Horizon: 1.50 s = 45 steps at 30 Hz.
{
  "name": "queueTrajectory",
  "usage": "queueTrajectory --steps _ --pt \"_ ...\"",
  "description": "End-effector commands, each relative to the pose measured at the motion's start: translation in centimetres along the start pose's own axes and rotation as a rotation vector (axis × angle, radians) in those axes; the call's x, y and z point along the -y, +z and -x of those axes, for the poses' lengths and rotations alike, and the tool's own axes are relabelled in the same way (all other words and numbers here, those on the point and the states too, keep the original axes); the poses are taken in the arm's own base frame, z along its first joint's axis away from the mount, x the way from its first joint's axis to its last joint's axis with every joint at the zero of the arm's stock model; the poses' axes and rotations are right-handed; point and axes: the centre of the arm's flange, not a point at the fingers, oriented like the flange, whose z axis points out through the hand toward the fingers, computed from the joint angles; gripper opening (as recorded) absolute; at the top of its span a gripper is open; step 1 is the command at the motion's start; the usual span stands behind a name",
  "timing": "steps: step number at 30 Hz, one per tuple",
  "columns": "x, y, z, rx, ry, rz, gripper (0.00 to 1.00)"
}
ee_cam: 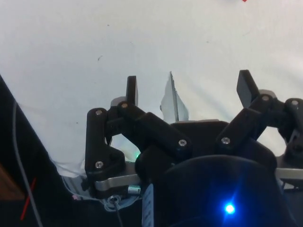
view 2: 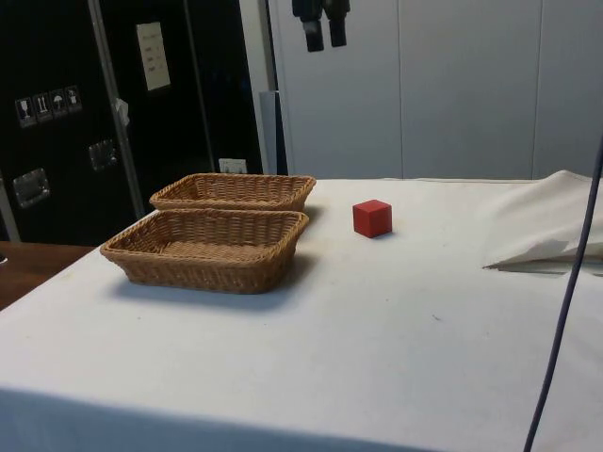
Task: Pick up the red cube and place it into the right basket.
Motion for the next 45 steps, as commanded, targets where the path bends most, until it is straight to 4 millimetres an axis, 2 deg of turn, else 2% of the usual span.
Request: queueTrajectory --steps 1,22,31,32,40,45 --pt "-0.3 0.4 0.3 -0.012 0.008 0.01 1.0" --pt "-2.7 6.2 1.3 -0.021 0.073 0.033 1.0" --pt "-4.4 9.5 1.7 -0.045 0.116 0.043 1.0" --pt "-4.2 9.3 1.7 -0.033 0.107 0.034 1.0" --pt "-5.1 12.3 2.0 -0.052 0.157 0.044 1.0" --pt "-5.4 13.5 2.1 -0.055 0.176 0.048 1.0"
